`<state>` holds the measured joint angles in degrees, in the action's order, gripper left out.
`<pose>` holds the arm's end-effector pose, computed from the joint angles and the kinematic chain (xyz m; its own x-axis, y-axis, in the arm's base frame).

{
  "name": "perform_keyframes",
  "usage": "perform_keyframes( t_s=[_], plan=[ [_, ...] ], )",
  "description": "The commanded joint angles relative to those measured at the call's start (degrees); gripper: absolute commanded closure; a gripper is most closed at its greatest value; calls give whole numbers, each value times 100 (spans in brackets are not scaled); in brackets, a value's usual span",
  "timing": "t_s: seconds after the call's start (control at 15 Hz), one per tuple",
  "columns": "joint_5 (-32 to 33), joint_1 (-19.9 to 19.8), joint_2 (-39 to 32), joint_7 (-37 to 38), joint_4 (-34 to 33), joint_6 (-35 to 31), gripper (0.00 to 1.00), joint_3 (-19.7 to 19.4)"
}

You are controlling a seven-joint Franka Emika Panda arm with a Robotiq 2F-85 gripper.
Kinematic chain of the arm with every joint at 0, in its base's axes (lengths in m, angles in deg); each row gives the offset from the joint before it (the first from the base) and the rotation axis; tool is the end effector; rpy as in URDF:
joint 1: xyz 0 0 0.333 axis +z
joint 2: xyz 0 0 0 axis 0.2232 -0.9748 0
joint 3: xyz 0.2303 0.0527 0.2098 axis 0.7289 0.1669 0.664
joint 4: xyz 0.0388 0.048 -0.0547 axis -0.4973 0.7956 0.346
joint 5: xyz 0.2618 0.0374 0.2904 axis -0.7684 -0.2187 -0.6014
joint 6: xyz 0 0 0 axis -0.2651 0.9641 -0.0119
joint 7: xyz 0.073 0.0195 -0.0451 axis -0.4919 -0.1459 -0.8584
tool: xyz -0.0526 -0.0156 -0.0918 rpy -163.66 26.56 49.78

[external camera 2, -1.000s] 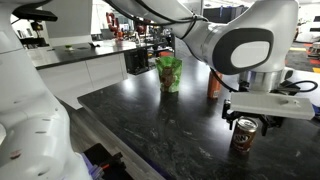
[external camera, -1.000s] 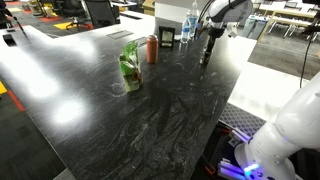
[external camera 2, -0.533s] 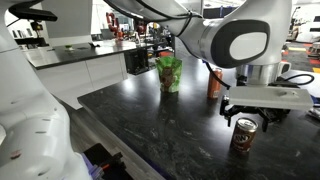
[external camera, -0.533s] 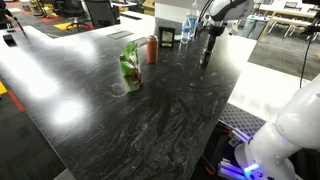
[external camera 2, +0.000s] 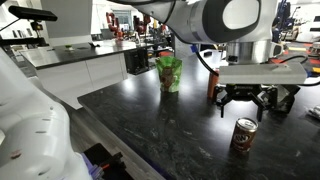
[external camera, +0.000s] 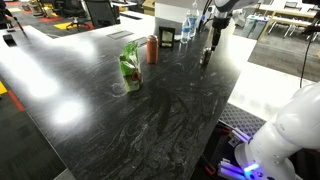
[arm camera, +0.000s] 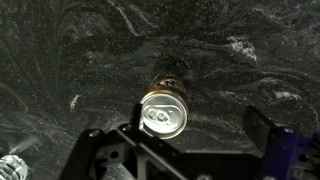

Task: Move the maroon can to the right.

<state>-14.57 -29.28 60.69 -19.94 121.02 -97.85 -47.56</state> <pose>0.3918 -0.3096 0.4758 0.9401 0.3393 -0.0322 0.3403 -0.9291 0.1446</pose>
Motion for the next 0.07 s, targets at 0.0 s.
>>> perform_keyframes(
  t_s=[0.0],
  plan=[
    [246,11,399,245,91,279,0,101]
  ],
)
